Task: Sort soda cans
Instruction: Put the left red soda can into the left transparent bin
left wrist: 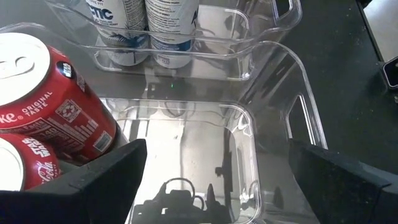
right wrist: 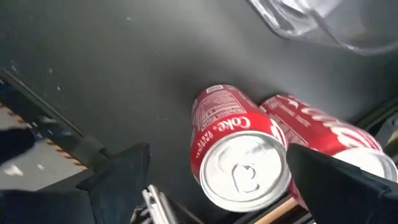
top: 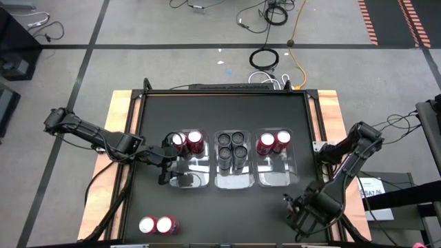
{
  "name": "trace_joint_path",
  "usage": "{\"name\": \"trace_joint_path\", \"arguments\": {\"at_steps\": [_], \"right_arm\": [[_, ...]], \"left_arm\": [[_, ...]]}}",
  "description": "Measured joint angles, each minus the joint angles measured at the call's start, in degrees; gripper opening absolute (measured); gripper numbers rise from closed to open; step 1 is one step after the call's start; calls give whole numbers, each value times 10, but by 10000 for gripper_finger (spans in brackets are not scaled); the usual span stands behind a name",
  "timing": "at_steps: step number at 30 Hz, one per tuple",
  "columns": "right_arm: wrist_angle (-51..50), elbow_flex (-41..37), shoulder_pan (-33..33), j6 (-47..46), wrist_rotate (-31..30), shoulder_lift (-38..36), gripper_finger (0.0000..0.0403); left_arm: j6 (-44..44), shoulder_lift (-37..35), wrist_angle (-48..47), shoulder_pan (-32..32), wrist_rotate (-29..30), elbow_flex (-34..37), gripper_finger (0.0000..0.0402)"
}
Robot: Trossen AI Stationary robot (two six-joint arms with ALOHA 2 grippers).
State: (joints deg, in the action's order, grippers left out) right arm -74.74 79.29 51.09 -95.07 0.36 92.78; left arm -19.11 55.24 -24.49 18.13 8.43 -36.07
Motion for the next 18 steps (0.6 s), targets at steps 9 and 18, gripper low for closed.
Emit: {"name": "trace_joint_path", "arguments": {"at_steps": [9,18], "right_arm": [[4,0,-1,110,25,21,368],[45,-49,-1,148,47,19,368]], "left_arm": [[0,0,0,0,0,0,393],[-1,0,0,0,0,0,393]]}}
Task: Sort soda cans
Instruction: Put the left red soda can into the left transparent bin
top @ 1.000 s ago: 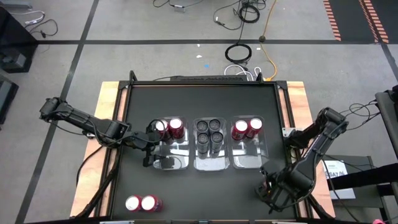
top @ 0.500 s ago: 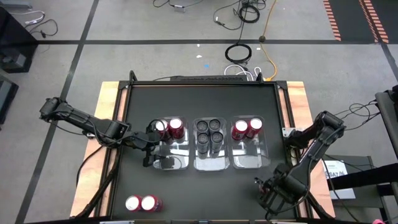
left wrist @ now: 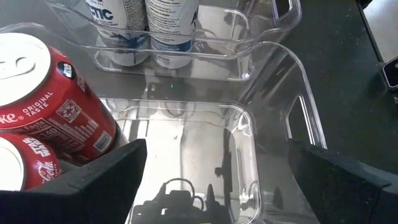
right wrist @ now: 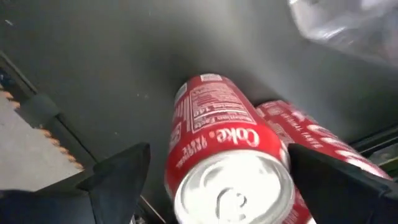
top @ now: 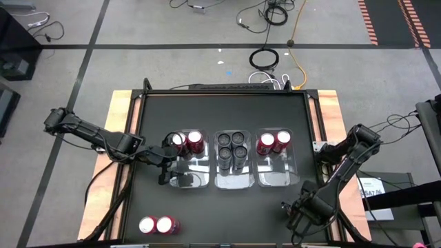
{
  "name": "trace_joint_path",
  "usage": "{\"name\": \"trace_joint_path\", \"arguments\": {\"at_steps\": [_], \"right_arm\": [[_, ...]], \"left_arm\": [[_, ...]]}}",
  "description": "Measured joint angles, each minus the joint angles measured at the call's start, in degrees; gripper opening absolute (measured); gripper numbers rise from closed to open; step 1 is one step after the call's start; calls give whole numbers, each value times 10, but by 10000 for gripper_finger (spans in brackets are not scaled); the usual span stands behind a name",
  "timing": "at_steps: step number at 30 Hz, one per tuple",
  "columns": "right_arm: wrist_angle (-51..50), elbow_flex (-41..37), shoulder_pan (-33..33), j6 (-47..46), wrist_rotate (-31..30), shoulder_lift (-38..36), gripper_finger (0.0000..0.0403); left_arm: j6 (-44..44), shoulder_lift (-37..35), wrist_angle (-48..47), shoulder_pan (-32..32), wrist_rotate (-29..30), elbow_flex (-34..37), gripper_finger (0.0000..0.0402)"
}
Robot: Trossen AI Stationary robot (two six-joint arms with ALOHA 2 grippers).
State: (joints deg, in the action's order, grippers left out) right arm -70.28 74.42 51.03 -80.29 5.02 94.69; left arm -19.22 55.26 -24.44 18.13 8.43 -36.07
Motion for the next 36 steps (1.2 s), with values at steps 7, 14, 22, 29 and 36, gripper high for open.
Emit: {"name": "trace_joint_path", "arguments": {"at_steps": [7,14,22,29,36], "right_arm": [[72,-58,1,8,14,-1,368],[91,-72,1,22,16,-1,364],[88,-72,1,26,29,-1,299],[96,-66,-4,-7,29,-2,292],[86,2,-19,-20,-22,-2,294]], "left_arm": [[0,0,0,0,0,0,393],[0,0,0,0,0,0,393],[0,0,0,0,0,0,393],[0,0,0,0,0,0,393],[0,0,0,0,0,0,393]]}}
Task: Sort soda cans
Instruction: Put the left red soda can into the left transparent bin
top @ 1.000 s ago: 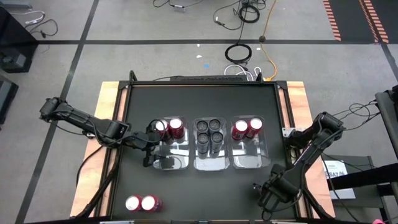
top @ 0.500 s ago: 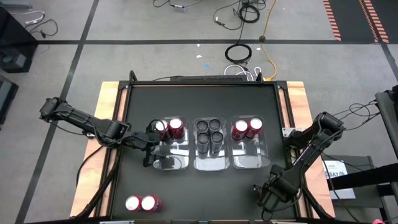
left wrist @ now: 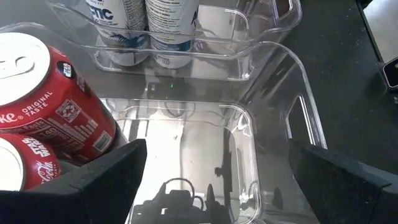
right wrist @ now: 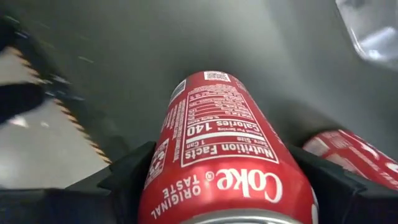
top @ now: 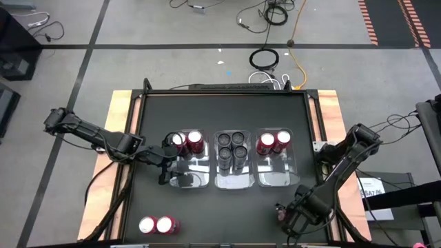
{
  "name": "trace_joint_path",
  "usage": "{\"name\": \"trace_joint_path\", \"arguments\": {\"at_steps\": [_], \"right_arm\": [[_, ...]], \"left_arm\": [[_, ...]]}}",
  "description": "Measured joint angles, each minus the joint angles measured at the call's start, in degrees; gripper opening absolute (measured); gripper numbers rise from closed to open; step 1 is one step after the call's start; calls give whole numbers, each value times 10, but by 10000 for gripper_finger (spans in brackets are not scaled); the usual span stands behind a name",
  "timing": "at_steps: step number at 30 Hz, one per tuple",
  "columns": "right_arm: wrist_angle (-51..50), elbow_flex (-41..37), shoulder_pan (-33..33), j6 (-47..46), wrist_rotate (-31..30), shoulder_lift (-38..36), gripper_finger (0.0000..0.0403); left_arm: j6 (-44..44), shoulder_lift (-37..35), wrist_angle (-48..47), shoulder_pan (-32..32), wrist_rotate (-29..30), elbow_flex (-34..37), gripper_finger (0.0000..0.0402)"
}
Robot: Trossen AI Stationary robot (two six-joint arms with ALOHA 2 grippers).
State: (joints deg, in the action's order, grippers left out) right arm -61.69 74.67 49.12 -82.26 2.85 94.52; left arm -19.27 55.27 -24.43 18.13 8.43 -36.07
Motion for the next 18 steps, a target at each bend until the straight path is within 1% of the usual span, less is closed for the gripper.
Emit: {"name": "trace_joint_path", "arguments": {"at_steps": [6,8,15,18], "right_arm": [[-11,84,-29,29,-72,0,294],[-18,104,-43,39,-85,0,294],[-8,121,-98,61,-84,0,294],[7,121,-123,66,-66,4,294]], "left_arm": [[0,0,0,0,0,0,393],[0,0,0,0,0,0,393],[0,0,0,0,0,0,393],[1,0,0,0,0,0,393]]}}
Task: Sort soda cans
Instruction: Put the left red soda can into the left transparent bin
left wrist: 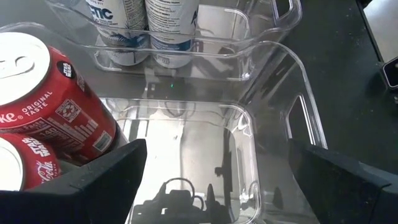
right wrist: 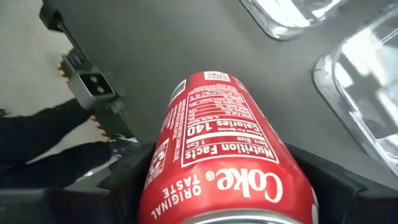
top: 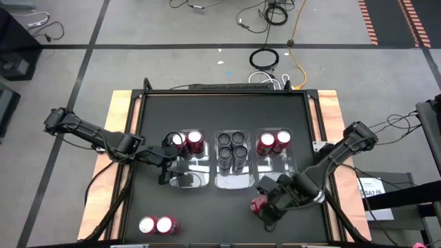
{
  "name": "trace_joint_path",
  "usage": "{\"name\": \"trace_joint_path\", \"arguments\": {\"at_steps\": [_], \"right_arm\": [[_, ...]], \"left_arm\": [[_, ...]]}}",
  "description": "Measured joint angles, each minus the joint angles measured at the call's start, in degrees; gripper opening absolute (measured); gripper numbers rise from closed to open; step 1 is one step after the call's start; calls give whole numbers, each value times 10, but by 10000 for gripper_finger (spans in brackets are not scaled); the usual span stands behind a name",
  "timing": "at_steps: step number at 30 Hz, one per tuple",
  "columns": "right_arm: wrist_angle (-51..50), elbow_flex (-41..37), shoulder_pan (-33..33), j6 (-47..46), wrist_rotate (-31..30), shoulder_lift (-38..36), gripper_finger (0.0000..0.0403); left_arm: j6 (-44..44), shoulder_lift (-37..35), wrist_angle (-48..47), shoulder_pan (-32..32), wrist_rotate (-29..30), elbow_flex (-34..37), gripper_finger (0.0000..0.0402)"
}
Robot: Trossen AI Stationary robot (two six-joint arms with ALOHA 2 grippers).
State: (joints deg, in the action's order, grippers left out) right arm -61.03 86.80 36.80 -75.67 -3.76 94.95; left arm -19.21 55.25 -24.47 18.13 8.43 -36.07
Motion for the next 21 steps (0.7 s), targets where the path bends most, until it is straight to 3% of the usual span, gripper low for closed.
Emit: {"name": "trace_joint_path", "arguments": {"at_steps": [7,10,21], "right_arm": [[66,3,-43,1,39,31,295],[51,43,-51,0,39,62,295],[-160,403,-88,19,39,296,295]], "left_arm": [[0,0,0,0,0,0,393],[1,0,-1,0,0,0,393],[1,0,-1,0,0,0,393]]}}
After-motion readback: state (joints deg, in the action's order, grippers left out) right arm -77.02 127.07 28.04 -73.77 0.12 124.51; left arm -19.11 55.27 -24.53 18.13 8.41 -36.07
